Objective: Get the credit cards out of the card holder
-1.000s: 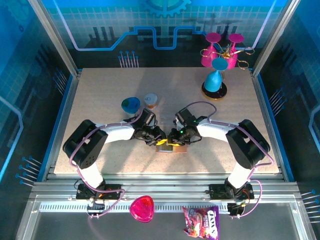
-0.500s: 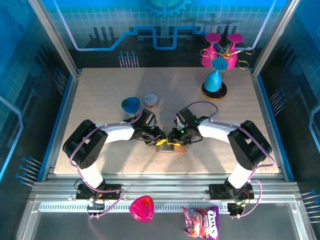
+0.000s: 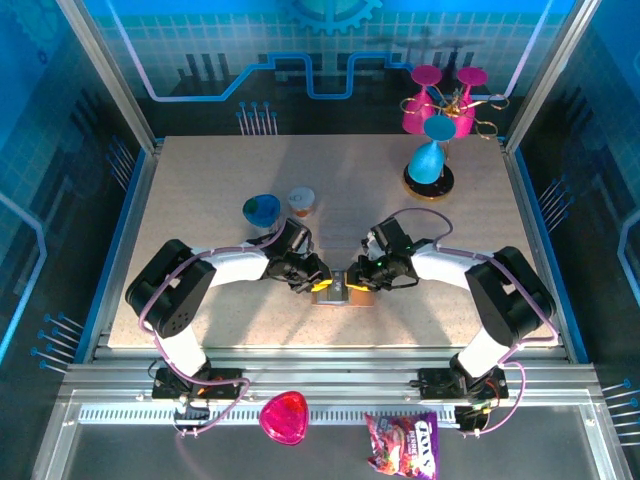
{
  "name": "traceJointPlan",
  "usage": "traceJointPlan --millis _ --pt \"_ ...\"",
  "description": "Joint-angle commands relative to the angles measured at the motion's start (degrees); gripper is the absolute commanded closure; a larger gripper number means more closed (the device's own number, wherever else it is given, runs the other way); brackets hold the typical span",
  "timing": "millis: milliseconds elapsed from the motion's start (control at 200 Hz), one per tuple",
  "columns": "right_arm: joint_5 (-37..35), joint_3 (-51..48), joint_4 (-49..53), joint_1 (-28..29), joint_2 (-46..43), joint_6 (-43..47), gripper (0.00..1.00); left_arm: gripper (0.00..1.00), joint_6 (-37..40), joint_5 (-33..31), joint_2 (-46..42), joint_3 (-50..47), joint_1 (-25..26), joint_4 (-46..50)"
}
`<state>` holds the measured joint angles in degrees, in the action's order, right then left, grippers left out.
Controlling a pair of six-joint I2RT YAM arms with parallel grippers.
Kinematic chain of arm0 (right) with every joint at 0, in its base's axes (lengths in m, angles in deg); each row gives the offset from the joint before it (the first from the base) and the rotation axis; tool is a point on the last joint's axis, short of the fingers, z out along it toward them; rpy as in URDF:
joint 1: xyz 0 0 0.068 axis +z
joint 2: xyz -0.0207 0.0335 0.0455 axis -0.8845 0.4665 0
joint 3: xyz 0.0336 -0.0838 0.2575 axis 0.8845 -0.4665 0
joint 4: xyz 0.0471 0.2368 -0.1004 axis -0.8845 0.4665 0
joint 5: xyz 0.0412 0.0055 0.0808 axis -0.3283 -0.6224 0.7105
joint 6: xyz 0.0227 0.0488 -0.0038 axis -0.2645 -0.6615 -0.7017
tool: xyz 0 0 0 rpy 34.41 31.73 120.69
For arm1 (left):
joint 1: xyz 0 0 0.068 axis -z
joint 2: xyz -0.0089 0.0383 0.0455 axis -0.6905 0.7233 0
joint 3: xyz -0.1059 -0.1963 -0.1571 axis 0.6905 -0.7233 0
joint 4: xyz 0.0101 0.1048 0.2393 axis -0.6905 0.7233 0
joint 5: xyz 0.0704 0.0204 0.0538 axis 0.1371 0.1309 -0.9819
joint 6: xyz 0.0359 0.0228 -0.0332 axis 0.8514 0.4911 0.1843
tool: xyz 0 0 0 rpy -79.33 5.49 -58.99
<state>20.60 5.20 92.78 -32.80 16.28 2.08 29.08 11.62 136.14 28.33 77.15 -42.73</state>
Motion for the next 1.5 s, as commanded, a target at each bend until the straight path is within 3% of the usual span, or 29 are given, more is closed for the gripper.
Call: traceJointPlan --millis 0,710,1046,1496 --pt "2.7 -1.5 -3.0 -1.1 2.1 0.6 0.78 0.83 1.5 -0.9 0.6 0.2 -0.2 2.1" --pt "11.8 -7.5 -21.1 -2.8 7.4 -6.8 0.82 0.86 1.7 -1.5 1.4 -0.3 -0.2 3.2" --pt "9.4 -7.5 -16.5 -3.9 5.4 -4.6 0.89 0.86 1.6 -1.7 1.3 -0.5 -0.2 3.4" --pt "7.0 -6.1 -7.5 -5.6 1.6 0.2 0.90 0.86 2.7 -2.8 -0.7 -1.5 -1.2 5.0"
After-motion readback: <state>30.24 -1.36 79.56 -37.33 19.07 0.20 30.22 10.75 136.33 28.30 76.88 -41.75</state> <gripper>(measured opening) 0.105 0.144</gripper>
